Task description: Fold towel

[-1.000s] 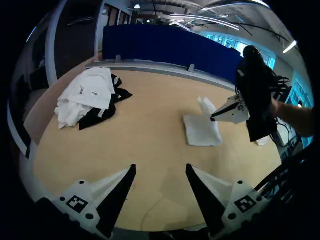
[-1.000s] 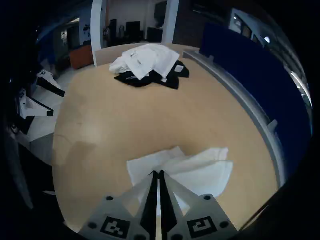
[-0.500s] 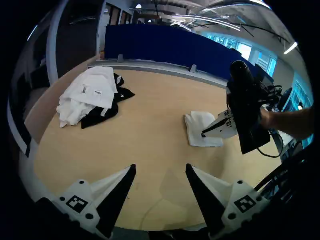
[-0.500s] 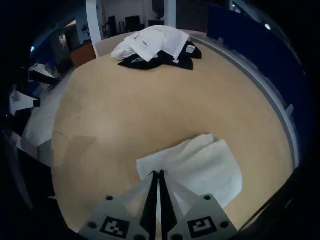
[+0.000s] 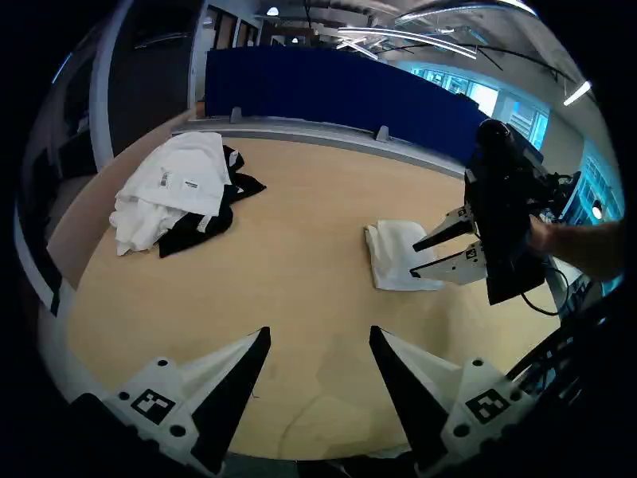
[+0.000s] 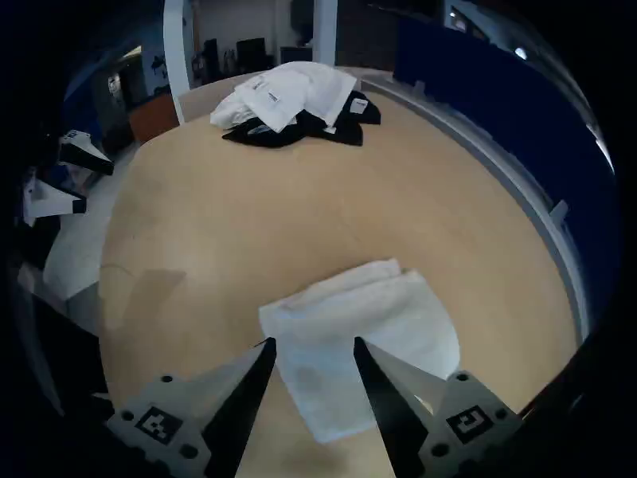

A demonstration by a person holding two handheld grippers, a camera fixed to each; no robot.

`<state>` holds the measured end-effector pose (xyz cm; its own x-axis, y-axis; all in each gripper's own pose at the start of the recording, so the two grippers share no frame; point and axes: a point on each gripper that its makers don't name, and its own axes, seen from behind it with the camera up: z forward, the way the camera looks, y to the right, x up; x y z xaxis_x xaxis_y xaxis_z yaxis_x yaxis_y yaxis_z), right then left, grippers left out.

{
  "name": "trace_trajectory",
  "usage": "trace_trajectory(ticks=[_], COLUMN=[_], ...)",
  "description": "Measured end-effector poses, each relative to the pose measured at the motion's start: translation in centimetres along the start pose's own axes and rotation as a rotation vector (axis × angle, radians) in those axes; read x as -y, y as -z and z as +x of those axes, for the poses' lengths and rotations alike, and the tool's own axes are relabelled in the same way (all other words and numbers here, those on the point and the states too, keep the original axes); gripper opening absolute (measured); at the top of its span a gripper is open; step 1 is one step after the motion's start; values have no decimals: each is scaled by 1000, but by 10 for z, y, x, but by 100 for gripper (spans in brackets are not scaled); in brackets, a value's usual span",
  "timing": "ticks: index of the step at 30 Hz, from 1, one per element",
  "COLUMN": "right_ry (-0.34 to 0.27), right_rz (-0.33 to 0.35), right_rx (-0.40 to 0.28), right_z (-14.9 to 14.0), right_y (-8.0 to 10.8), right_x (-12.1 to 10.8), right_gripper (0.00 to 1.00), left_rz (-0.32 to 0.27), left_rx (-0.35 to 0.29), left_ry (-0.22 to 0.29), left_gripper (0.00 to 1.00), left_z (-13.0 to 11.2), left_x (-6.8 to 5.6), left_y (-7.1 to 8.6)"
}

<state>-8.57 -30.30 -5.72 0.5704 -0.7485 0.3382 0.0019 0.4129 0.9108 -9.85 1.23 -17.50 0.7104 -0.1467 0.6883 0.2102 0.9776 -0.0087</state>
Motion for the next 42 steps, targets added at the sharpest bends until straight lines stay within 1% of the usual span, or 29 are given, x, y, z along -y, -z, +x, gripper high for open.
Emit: trace_trajectory(ticks=[6, 17, 21, 28, 30, 32, 36, 42], right_ry=[-35, -106, -121, -130, -134, -138, -150, -167], right_rz=[-26, -58, -66, -71, -71, -70, -74, -75], right_rx=[7, 43, 53, 73, 78, 82, 92, 98], right_z=[-18, -64, -74, -85, -88, -90, -95, -96], right_y=[11, 27, 28, 28, 28, 27, 24, 21], right_x=[-1, 4, 5, 7, 8, 8, 8, 8], right_gripper=[75, 75, 75, 74, 71, 65, 48, 33], left_rz=[-1, -11, -14, -16, -15, -16, -16, -16], left_rx=[0, 2, 4, 3, 3, 3, 3, 1], left_ry=[-5, -17, -19, -22, -22, -19, -16, -17], left_gripper=[92, 92, 92, 92, 92, 92, 92, 92], left_z=[1, 3, 3, 2, 2, 1, 1, 2], left_x=[-2, -8, -9, -9, -9, -8, -8, -7], left_y=[0, -5, -5, -5, -5, -5, -5, -5])
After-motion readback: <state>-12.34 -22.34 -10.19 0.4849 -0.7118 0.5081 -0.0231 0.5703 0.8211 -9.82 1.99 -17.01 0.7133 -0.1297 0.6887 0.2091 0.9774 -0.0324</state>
